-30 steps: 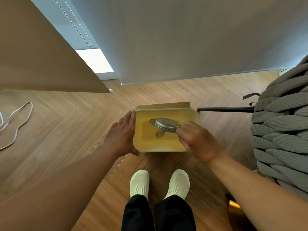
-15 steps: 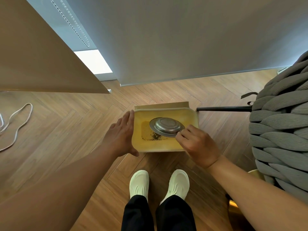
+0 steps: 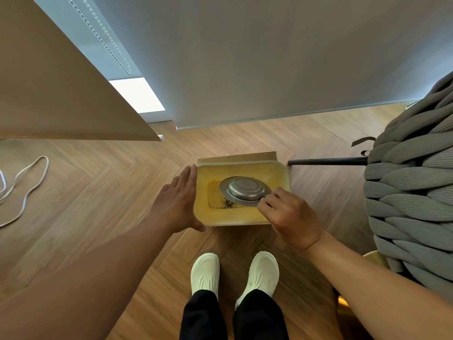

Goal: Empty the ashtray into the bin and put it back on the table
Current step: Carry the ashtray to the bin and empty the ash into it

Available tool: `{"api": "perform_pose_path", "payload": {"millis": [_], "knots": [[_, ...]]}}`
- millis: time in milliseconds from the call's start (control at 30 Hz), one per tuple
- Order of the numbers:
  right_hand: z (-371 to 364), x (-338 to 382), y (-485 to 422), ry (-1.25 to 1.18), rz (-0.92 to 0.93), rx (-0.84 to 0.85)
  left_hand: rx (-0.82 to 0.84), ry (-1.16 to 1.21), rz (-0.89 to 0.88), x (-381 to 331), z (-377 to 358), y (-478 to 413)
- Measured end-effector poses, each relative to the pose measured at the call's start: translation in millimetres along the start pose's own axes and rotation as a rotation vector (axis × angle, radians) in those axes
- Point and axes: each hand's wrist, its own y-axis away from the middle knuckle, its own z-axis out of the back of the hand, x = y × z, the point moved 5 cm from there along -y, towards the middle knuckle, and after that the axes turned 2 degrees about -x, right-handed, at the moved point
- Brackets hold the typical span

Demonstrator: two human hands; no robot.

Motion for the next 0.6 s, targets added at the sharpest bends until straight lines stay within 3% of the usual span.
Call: {"api": "perform_pose_path", "payload": {"millis": [333,600], "knots": [[7,-1,0,-0.056,-0.082,0.014,-0.024,-0.012,-0.001,-1,5,-1],[14,-3,4,-0.2,-0.303,0.012,-0.087,0.008,-0.047,-4,17,3]]}}
